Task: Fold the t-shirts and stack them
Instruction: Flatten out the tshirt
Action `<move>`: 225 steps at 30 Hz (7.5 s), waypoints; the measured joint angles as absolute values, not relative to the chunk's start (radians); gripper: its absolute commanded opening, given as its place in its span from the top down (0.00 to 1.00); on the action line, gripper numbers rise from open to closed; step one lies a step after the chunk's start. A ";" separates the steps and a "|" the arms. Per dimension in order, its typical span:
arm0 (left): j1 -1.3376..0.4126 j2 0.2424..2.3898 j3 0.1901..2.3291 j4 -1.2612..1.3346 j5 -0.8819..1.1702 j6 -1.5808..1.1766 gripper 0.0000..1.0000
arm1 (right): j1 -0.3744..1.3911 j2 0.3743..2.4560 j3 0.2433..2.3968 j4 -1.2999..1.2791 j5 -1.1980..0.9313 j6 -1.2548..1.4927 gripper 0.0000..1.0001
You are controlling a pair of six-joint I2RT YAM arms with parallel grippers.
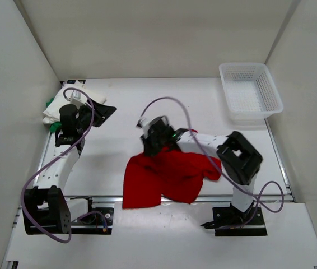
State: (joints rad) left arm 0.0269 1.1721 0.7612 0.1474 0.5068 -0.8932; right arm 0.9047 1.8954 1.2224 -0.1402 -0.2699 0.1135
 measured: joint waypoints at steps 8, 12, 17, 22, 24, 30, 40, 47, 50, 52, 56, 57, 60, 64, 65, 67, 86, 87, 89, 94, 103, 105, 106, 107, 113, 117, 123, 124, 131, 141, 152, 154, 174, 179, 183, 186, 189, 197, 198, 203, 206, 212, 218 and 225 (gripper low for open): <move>-0.110 1.184 0.672 0.152 0.450 -0.852 0.50 | 0.331 1.650 1.121 0.048 -0.491 0.337 1.00; -0.269 1.217 0.606 0.123 0.373 -0.807 0.47 | 0.200 1.647 1.093 0.128 -0.571 0.441 1.00; -0.505 1.228 0.522 0.088 0.287 -0.754 0.35 | 0.209 1.641 1.090 0.122 -0.612 0.474 1.00; -0.630 1.330 0.489 0.096 0.244 -0.725 0.34 | 0.209 1.615 1.097 0.130 -0.638 0.495 1.00; -0.664 1.401 0.504 0.102 0.229 -0.720 0.39 | 0.205 1.608 1.097 0.139 -0.648 0.504 1.00; -0.710 1.521 0.567 0.180 0.192 -0.729 0.43 | 0.207 1.593 1.089 0.147 -0.656 0.513 1.00; -0.735 1.716 0.702 0.273 0.171 -0.734 0.89 | 0.208 1.517 1.055 0.169 -0.672 0.528 1.00; -0.682 1.644 0.742 0.172 0.168 -0.725 1.00 | 0.205 1.432 1.053 0.153 -0.678 0.524 1.00; -0.582 1.509 0.796 0.076 0.176 -0.703 1.00 | 0.224 1.375 1.062 0.088 -0.638 0.499 1.00; -0.488 1.415 0.879 0.019 0.183 -0.682 1.00 | 0.258 1.319 1.084 0.023 -0.579 0.468 1.00; -0.327 1.248 1.046 -0.047 0.186 -0.653 1.00 | 0.351 1.202 1.187 -0.083 -0.488 0.413 1.00; -0.296 1.209 1.084 -0.064 0.188 -0.647 1.00 | 0.369 1.173 1.212 -0.093 -0.476 0.404 1.00; -0.242 1.135 1.220 -0.146 0.194 -0.617 1.00 | 0.422 1.087 1.305 -0.139 -0.426 0.375 1.00; -0.245 1.110 1.426 -0.277 0.183 -0.563 1.00 | 0.517 1.025 1.416 -0.191 -0.362 0.353 1.00; -0.244 1.111 1.476 -0.308 0.183 -0.552 1.00 | 0.556 1.018 1.444 -0.206 -0.341 0.343 1.00; -0.240 1.119 1.594 -0.376 0.168 -0.522 1.00 | 0.650 1.013 1.493 -0.234 -0.284 0.323 1.00; -0.321 1.641 1.675 -0.446 0.104 -0.397 1.00 | 0.052 1.425 1.113 -0.001 -0.612 0.520 1.00; -0.330 1.750 1.724 -0.455 0.103 -0.389 1.00 | 0.052 1.486 1.113 0.022 -0.614 0.525 1.00; -0.347 1.985 1.911 -0.525 0.093 -0.374 0.96 | 0.058 1.592 1.116 0.042 -0.614 0.532 1.00; -0.373 2.486 2.474 -0.565 0.108 -0.382 0.46 | 0.145 1.706 1.129 0.012 -0.535 0.501 0.96; -0.352 2.063 1.733 -0.402 0.129 -0.420 0.01 | 0.342 1.501 0.712 0.176 -0.401 0.527 0.63; -0.332 1.847 1.485 -0.317 0.118 -0.449 0.02 | 0.335 1.472 0.599 0.201 -0.386 0.558 0.64; -0.323 1.754 1.391 -0.278 0.111 -0.467 0.09 | 0.339 1.444 0.548 0.199 -0.369 0.568 0.64; -0.308 1.657 1.292 -0.219 0.103 -0.497 0.19 | 0.354 1.410 0.506 0.192 -0.348 0.575 0.63; -0.162 1.304 0.791 0.074 0.106 -0.680 0.34 | 0.545 1.217 0.386 0.210 -0.273 0.608 0.62; -0.060 1.356 0.601 0.103 0.117 -0.766 0.22 | 0.523 1.245 0.313 0.272 -0.251 0.648 0.63; -0.025 1.377 0.558 0.154 0.118 -0.854 0.16 | 0.482 1.410 0.398 0.376 -0.257 0.672 0.64; -0.022 1.380 0.559 0.171 0.118 -0.867 0.16 | 0.477 1.436 0.416 0.384 -0.260 0.672 0.64; -0.029 1.507 0.620 0.236 0.123 -0.945 0.31 | 0.442 1.536 0.492 0.418 -0.289 0.684 0.63; -0.078 1.500 0.631 0.228 0.028 -0.943 0.39 | 0.396 1.556 0.513 0.412 -0.284 0.687 0.68; -0.082 1.530 0.632 0.203 0.002 -0.908 0.22 | 0.383 1.658 0.612 0.428 -0.332 0.699 0.65; -0.083 1.489 0.620 0.194 -0.020 -0.894 0.24 | 0.376 1.660 0.612 0.426 -0.337 0.694 0.77; -0.156 1.678 0.726 0.202 0.009 -0.904 1.00 | 0.318 1.707 0.643 0.441 -0.391 0.719 1.00; -0.284 1.520 0.741 0.131 -0.015 -0.881 1.00 | 0.269 1.641 0.605 0.430 -0.392 0.718 1.00; -0.456 1.295 0.720 0.121 -0.043 -0.878 0.65 | 0.205 1.519 0.569 0.382 -0.381 0.699 1.00; -0.522 1.198 0.625 0.172 -0.024 -0.891 0.11 | 0.164 1.489 0.569 0.370 -0.371 0.682 1.00; -0.513 1.216 0.537 0.168 -0.003 -0.910 0.13 | 0.141 1.488 0.568 0.349 -0.367 0.675 1.00; -0.376 1.061 0.417 0.051 -0.037 -0.871 0.01 | 0.100 1.465 0.521 0.307 -0.342 0.659 1.00; -0.362 1.023 0.411 0.051 -0.038 -0.863 0.01 | 0.093 1.457 0.515 0.300 -0.336 0.659 1.00; -0.259 1.005 0.372 0.056 -0.015 -0.873 0.02 | 0.086 1.427 0.513 0.288 -0.320 0.654 1.00; -0.246 0.992 0.242 0.090 0.037 -0.964 0.79 | 0.090 1.417 0.513 0.288 -0.320 0.652 1.00; -0.235 0.814 0.086 0.054 0.074 -1.158 0.78 | 0.103 1.415 0.513 0.284 -0.320 0.651 1.00; -0.271 0.729 0.064 0.112 0.064 -1.304 0.53 | 0.110 1.410 0.509 0.290 -0.329 0.650 1.00; -0.266 0.759 0.055 0.155 0.059 -1.398 0.66 | 0.130 1.391 0.509 0.292 -0.332 0.650 1.00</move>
State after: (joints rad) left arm -0.2665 0.7586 0.0547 0.1551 0.0589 -1.3975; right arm 0.1299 1.3911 0.5087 0.2924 -0.3321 0.6502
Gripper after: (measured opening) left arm 0.400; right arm 0.009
